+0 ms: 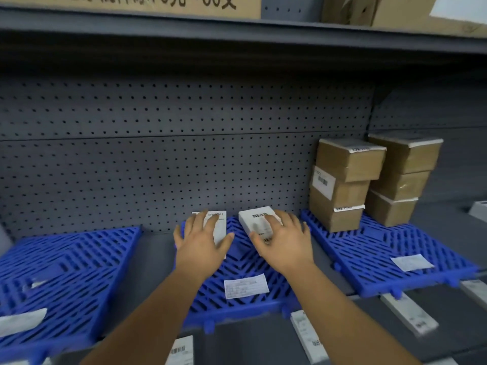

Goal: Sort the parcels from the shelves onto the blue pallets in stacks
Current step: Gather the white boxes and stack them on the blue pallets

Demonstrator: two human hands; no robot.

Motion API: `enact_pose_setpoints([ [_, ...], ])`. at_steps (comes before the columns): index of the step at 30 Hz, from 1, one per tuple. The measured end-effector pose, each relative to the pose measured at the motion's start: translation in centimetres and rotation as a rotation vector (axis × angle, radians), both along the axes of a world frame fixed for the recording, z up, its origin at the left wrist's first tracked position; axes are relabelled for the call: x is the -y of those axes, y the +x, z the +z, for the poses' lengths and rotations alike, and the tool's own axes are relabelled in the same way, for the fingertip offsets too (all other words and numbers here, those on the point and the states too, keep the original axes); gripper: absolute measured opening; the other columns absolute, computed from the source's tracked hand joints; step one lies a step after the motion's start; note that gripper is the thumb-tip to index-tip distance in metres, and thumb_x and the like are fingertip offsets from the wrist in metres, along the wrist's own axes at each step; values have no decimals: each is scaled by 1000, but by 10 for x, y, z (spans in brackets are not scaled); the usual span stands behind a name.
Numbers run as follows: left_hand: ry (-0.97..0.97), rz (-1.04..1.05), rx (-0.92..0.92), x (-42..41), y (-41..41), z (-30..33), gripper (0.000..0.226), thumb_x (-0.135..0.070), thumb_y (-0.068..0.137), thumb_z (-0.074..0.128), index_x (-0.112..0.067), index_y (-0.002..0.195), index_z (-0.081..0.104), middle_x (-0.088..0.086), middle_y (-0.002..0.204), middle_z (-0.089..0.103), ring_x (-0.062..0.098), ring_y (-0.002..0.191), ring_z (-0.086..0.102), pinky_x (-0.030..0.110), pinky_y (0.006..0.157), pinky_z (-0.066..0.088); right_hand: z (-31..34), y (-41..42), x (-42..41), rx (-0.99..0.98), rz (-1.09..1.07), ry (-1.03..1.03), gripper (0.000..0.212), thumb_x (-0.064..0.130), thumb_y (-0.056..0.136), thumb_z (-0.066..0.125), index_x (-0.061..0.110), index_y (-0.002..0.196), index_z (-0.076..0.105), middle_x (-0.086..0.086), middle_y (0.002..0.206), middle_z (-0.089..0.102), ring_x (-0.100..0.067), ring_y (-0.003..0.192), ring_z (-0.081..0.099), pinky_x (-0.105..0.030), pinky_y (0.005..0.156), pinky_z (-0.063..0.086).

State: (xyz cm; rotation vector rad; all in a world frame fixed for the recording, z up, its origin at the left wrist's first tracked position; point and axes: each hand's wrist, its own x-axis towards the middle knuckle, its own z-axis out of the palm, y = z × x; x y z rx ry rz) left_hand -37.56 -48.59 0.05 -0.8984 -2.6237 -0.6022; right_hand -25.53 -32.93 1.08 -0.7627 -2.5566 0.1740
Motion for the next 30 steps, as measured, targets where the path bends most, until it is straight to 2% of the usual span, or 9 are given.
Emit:
enact_pose_setpoints([
  [4,-22,-81,-9,7,17,1,67,-70,88,32,-33,145,31,-8,156,19,16,144,10,51,116,3,1,17,-2,-28,32,9,66,68,87,36,27,137,48,4,147,40,-22,136,30,-52,113,24],
  [8,-43,-128,-20,10,45,1,79,-76,78,18,-35,144,31,-9,155,22,13,144,13,47,116,3,-1,42,-1,-75,67,19,78,70,78,22,24,132,54,3,142,46,-23,131,37,-47,106,33],
  [11,-12,-137,-30,9,72,-2,68,-70,85,32,-33,143,34,-8,152,27,13,142,16,46,117,4,-13,69,-6,-101,106,7,67,64,82,35,22,128,59,0,137,52,-25,127,43,-45,99,39],
  [14,-19,-146,-39,4,109,-6,61,-64,90,38,-33,142,35,-9,151,28,13,141,17,47,117,6,-25,105,-13,-83,177,-18,60,58,86,45,20,131,57,-1,138,51,-24,129,43,-42,103,38],
  [17,-40,-149,-47,-5,150,-10,67,-68,85,27,-32,141,37,-8,150,31,14,140,21,49,116,10,-36,147,-22,-79,250,-51,57,57,89,46,21,132,56,0,140,50,-22,132,42,-43,105,39],
  [20,-17,-154,-91,-14,193,-21,69,-68,84,25,-28,137,46,-4,145,40,18,136,32,52,111,23,-47,189,-29,-45,313,-16,63,61,86,38,21,131,58,-2,140,51,-23,132,43,-45,107,37],
  [23,8,-204,-97,-24,237,-36,63,-63,86,30,-26,133,51,-3,139,47,20,131,39,50,107,30,-53,228,-41,9,322,2,57,56,90,45,24,135,54,2,143,47,-20,134,39,-43,111,30],
  [30,-125,-405,-6,-71,308,-57,70,-67,84,19,-31,140,42,-11,145,38,11,135,30,37,109,21,-76,298,-83,54,254,-14,56,55,88,45,24,134,55,4,138,51,-18,129,43,-40,105,35],
])
